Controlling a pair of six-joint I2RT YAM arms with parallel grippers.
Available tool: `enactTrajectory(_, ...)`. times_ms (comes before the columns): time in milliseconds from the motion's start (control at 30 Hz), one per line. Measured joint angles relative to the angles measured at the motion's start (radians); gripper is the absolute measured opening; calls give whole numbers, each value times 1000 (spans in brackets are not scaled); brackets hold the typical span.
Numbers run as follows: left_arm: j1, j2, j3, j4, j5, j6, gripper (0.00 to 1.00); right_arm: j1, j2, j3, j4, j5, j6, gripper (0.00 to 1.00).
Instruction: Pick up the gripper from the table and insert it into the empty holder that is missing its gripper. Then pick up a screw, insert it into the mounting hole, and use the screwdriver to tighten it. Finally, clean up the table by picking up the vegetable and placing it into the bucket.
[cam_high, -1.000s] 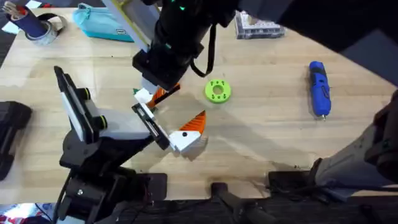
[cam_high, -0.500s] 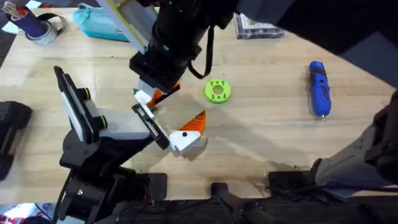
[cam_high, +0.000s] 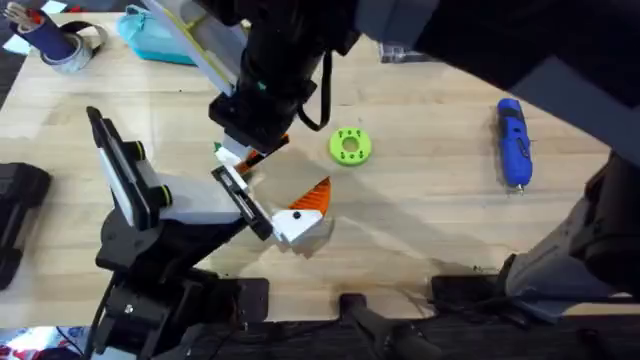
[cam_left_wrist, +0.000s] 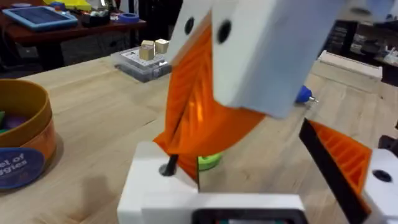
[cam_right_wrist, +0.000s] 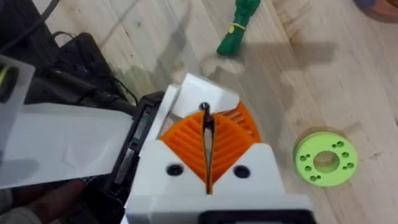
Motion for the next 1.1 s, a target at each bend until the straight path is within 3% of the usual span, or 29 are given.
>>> enactTrajectory(1100,0,0,0,0,1,0,989,2,0,-13,45,14,-15,12)
